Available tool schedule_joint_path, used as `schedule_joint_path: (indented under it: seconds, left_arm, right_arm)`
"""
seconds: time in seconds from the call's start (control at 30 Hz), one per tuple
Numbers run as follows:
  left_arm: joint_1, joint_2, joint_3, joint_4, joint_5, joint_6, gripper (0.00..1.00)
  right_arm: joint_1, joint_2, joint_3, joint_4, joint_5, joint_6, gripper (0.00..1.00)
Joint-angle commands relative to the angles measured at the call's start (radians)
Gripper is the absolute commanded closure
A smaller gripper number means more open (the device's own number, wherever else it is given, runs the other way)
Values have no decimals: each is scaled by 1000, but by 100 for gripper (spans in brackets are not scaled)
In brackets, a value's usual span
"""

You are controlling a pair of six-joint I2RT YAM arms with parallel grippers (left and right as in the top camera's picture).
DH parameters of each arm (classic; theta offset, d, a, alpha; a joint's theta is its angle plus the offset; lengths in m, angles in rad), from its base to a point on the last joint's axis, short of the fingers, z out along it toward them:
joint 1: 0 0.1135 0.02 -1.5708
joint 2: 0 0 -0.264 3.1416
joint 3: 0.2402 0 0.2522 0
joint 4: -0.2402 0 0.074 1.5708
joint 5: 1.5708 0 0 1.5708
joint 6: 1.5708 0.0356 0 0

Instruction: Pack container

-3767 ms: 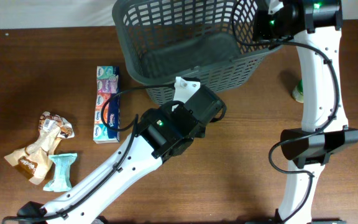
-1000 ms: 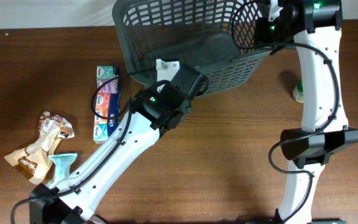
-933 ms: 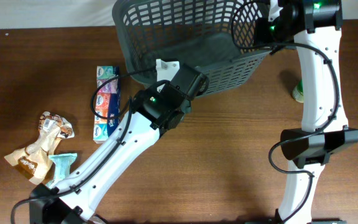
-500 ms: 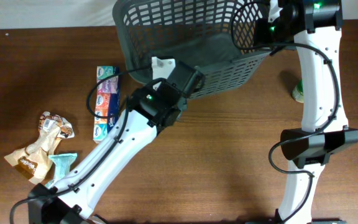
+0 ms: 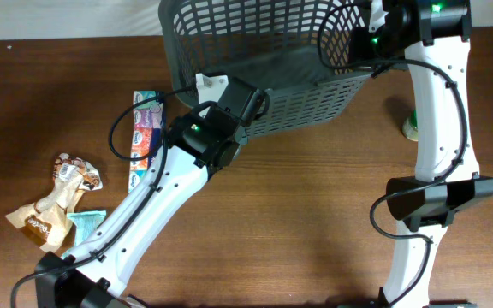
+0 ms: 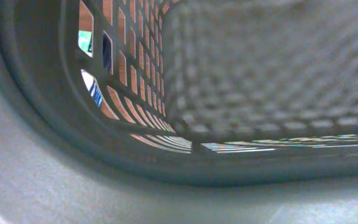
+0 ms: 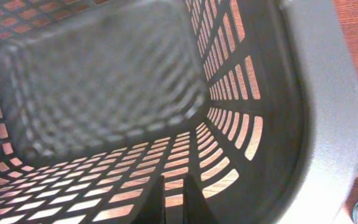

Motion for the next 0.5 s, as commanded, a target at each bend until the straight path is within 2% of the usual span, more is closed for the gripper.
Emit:
schedule_joint_path:
  seconds: [0.0, 0.47]
  left_arm:
    - [12, 0, 13, 6, -19, 20, 98]
    - [47, 0, 13, 14, -19, 20, 98]
  right_arm:
    - [-1, 8, -5, -18, -2, 11, 96]
    - [0, 8, -5, -64, -2, 11, 96]
